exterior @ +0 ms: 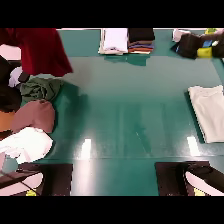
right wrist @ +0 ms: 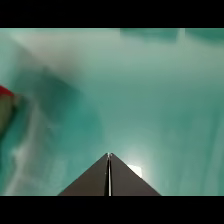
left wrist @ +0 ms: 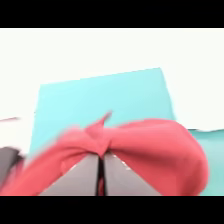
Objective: Fold the shirts.
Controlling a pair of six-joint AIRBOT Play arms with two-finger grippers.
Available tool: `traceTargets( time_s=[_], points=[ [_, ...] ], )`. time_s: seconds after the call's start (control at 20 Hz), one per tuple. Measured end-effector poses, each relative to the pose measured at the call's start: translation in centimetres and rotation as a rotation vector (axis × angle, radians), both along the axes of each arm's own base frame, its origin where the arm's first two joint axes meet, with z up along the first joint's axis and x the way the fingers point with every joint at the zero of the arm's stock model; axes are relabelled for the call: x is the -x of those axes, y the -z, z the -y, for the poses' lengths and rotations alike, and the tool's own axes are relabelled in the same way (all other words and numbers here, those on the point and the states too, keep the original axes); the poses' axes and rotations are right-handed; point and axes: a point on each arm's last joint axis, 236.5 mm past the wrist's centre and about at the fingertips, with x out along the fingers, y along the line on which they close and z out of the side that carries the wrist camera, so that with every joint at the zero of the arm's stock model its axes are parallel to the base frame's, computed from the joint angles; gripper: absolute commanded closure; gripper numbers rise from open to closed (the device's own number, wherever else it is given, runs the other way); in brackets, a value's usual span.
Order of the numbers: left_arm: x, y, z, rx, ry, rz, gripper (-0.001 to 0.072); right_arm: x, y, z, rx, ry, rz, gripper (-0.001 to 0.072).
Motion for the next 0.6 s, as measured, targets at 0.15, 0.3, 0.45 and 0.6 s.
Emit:
traceTargets(
  time_s=[0.15,0.3,0.45,0.6],
  points=[
    [4.5,-0.4,6.9,-0.015,0.178,-0.037,0.0686,0.4,-3.8,0.1,-0.014,0.0,0.087,0.0692],
    [7.9,2.8,14.4,-0.06,0.374,-0.161,0.0685,0.9,-6.3,0.1,-0.023,0.0,0.143,0.0692],
    [10.3,7.9,20.8,-0.13,0.531,-0.317,0.0596,1.3,-7.4,0.2,-0.026,-0.002,0.166,0.0692],
    [11.9,13.5,26.5,-0.17,0.659,-0.471,0.0155,1.7,-7.3,0.2,-0.02,-0.008,0.156,0.0692]
  ],
)
